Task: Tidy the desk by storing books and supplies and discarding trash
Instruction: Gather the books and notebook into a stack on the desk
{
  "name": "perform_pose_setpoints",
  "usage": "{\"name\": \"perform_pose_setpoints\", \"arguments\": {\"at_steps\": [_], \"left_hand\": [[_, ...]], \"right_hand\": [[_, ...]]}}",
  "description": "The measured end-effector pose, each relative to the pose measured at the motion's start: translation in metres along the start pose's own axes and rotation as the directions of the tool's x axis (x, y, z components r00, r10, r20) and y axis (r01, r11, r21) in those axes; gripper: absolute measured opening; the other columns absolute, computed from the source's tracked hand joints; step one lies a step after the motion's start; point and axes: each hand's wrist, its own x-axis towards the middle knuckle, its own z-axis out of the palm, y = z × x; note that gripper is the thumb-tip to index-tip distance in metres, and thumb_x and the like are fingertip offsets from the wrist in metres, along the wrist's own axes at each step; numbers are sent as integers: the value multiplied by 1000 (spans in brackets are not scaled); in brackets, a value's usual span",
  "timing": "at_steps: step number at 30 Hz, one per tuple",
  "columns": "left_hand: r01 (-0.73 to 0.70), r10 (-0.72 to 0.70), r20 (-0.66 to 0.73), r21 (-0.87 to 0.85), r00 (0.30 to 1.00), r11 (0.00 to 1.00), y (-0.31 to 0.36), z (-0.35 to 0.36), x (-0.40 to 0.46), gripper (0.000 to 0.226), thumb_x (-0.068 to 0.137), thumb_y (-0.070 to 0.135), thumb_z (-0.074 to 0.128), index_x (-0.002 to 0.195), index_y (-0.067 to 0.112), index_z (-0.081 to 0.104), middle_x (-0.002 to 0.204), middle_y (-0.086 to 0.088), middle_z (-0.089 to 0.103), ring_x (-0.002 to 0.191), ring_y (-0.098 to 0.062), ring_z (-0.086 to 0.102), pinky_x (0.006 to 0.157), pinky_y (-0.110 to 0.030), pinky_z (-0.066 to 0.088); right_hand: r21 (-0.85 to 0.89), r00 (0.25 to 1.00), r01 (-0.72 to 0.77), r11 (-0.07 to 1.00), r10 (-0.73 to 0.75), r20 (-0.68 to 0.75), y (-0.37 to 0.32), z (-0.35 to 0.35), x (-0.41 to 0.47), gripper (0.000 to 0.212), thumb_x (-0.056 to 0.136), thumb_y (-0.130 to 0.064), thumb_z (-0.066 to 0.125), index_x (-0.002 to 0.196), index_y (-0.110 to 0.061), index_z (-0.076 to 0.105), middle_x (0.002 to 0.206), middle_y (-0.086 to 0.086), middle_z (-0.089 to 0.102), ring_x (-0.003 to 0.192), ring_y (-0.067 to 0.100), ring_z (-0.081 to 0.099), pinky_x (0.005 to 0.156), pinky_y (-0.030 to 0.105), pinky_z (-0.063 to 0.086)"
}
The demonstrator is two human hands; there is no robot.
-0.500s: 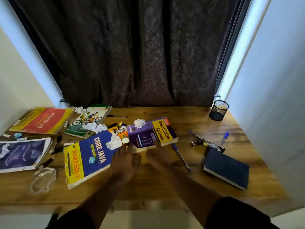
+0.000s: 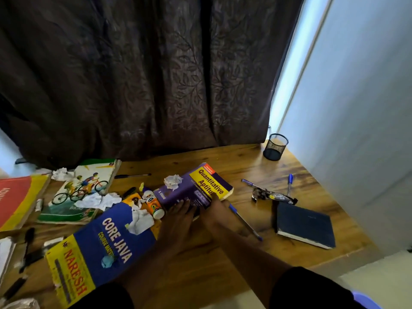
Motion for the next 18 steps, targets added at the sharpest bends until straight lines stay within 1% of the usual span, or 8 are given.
{"name": "perform_pose_setpoints", "arguments": {"at_steps": [1,3,5,8,10,12,15,18], "left_hand": [[-11,10,-36,-17,999,1000,3,3,3,60,83,30,71,141,17,61,146,-10,58,136,-33,54,108,-50,47],[13,-14,-26,-29,1000,1000,10,3,8,57,82,30,74,136,17,65,139,-9,64,132,-31,58,102,-49,52],[30,-31,-46,-38,998,999,16,7,18,54,83,31,72,135,16,66,136,-9,67,130,-30,60,102,-47,53],[45,-48,-66,-45,997,998,27,6,33,60,87,32,72,143,17,57,143,-9,61,137,-30,52,111,-46,44],[51,-56,-74,-65,996,997,37,6,44,61,98,34,58,154,18,42,157,-9,45,148,-30,36,120,-46,29],[86,-94,-85,-94,992,992,45,8,55,59,103,38,47,158,21,34,164,-7,33,153,-29,24,124,-45,19],[129,-141,-73,-149,987,980,57,12,70,60,103,43,44,158,23,32,166,-5,29,154,-27,19,126,-43,18],[169,-188,-93,-184,978,968,68,9,83,61,100,43,48,157,22,36,163,-3,36,151,-26,27,124,-40,23]], "right_hand": [[-6,1000,6,1000,-6,-4,0,-2,5,55,94,-33,66,144,-24,45,138,11,44,117,32,58,96,34,48],[10,1000,21,1000,-21,9,-1,-6,14,61,92,-30,68,147,-21,45,140,13,43,121,33,56,104,39,49],[3,999,39,999,-40,25,-2,-9,27,65,91,-28,69,149,-19,44,141,14,44,125,34,54,108,38,46],[-30,997,61,998,-59,43,-1,-14,48,64,90,-23,68,149,-18,44,139,14,51,128,31,51,106,34,44],[-22,994,71,997,-69,79,-1,-21,61,67,88,-17,69,151,-19,43,142,13,49,129,29,51,107,35,44],[-3,990,77,997,-76,116,-3,-29,76,68,90,-13,70,152,-18,43,144,12,42,129,29,53,109,34,44],[4,986,95,995,-95,136,-3,-37,100,66,91,-14,71,151,-18,44,147,10,39,126,26,56,105,31,50],[3,974,152,988,-150,170,-6,-42,122,59,93,-12,68,147,-19,47,147,8,41,125,23,57,97,24,49]]}}
